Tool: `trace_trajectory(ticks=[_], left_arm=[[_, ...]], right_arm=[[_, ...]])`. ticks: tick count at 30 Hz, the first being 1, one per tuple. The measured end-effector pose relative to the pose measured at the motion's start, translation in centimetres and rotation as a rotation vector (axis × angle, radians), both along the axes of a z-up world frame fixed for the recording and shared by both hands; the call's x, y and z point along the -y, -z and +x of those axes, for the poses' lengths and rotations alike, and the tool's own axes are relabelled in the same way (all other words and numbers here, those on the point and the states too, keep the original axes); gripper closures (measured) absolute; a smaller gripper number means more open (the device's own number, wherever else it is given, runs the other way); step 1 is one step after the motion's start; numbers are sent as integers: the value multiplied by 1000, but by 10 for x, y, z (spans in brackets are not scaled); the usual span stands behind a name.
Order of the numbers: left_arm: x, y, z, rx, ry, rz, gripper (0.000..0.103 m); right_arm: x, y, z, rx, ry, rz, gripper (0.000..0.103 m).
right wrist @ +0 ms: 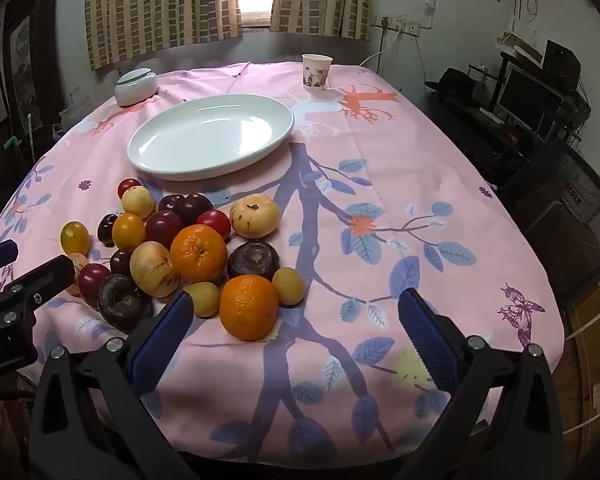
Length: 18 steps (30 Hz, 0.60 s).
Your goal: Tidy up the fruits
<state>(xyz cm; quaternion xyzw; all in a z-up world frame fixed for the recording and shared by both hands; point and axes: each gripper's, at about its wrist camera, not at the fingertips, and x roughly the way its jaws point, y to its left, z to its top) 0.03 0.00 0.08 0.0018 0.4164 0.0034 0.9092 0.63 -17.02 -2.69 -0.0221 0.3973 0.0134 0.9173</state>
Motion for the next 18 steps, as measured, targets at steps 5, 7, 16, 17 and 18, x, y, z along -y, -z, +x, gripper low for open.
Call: trace_trajectory(ticks=[5, 7, 16, 17, 18], left_arm=[[-4, -3, -3, 12, -3, -28, 2], [-12, -3, -5, 23, -7, -51, 2], [-13, -7, -7, 35, -35, -17, 2], [-13, -8, -7, 38, -34, -19, 2], [-13, -8, -8, 41, -32, -23, 2]], right_arm=[[2, 7, 5, -64, -45, 100, 1], [-3, 5, -3, -33, -50, 87, 1], [-10, 4, -3, -45, -56, 17, 1], [-11, 3, -2, -46, -57, 16, 1], [-11, 4, -3, -45, -58, 15, 1]])
